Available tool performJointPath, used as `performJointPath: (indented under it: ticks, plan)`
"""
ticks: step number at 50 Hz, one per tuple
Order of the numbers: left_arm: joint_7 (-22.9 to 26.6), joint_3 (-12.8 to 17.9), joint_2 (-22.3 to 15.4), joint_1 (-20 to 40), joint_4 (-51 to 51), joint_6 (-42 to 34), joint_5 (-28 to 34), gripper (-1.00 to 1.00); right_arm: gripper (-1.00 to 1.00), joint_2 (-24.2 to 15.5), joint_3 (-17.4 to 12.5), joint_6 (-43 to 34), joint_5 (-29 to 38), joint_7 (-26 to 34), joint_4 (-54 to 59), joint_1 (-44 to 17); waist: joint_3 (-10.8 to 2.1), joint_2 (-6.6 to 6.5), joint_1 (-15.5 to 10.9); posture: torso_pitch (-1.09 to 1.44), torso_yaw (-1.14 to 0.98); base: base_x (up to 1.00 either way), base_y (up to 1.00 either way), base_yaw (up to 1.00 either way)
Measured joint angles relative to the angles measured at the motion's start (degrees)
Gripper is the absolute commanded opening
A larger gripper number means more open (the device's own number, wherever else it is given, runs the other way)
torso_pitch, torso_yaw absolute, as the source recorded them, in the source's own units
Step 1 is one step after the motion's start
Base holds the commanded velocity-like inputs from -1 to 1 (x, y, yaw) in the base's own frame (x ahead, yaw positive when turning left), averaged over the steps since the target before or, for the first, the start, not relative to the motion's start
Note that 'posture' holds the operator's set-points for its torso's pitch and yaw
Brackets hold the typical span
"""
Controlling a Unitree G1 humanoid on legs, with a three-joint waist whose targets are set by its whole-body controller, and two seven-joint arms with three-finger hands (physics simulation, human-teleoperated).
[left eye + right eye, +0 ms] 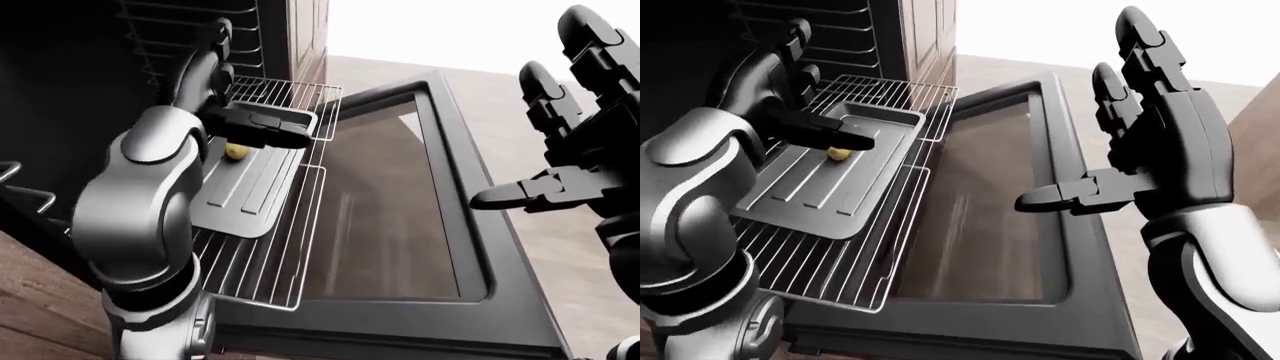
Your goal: Pick the potato from the oven and place it on the plate on the counter.
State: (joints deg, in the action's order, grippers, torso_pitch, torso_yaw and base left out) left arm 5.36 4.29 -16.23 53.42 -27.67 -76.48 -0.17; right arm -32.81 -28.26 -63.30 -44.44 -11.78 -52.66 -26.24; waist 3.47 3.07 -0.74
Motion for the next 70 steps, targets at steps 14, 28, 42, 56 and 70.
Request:
performJointPath:
  ticks: [14, 28, 42, 56, 70]
  plan:
    - [2.1, -0.5, 2.8, 1.7, 26.5, 18.2, 9.1, 1.0, 1.0, 0.4, -0.2, 0.2, 0.0, -0.2, -0.2, 0.4, -0.31, -0.07, -0.3, 0.0, 0.0, 0.0, 0.0, 0.0]
    - [-0.3, -0.8, 4.2, 4.2, 41.7, 27.7, 13.7, 1.0, 1.0, 0.9, 0.2, 0.4, 1.1, 0.5, -0.5, 0.9, -0.83, 0.17, -0.1, 0.0, 0.0, 0.0, 0.0, 0.0]
    - [-2.5, 0.4, 3.5, 4.1, 57.4, 38.1, 12.8, 1.0, 1.0, 1.3, 0.5, 0.5, 2.6, 1.4, 0.2, 0.6, -0.89, 0.11, -0.1, 0.0, 0.0, 0.0, 0.0, 0.0]
    - [-3.2, -0.4, 3.7, 3.2, 64.0, 44.4, 14.0, 1.0, 1.0, 2.5, 1.0, 0.9, 4.7, 2.8, 0.3, 1.2, -1.32, -0.08, 0.0, 0.0, 0.0, 0.0, 0.0, 0.0]
    - [-4.8, -0.7, 3.4, 3.2, 71.3, 48.7, 17.9, 1.0, 1.0, 3.5, 1.6, 1.1, 7.0, 4.2, 0.4, 1.4, -1.58, -0.13, 0.1, 0.0, 0.0, 0.0, 0.0, 0.0]
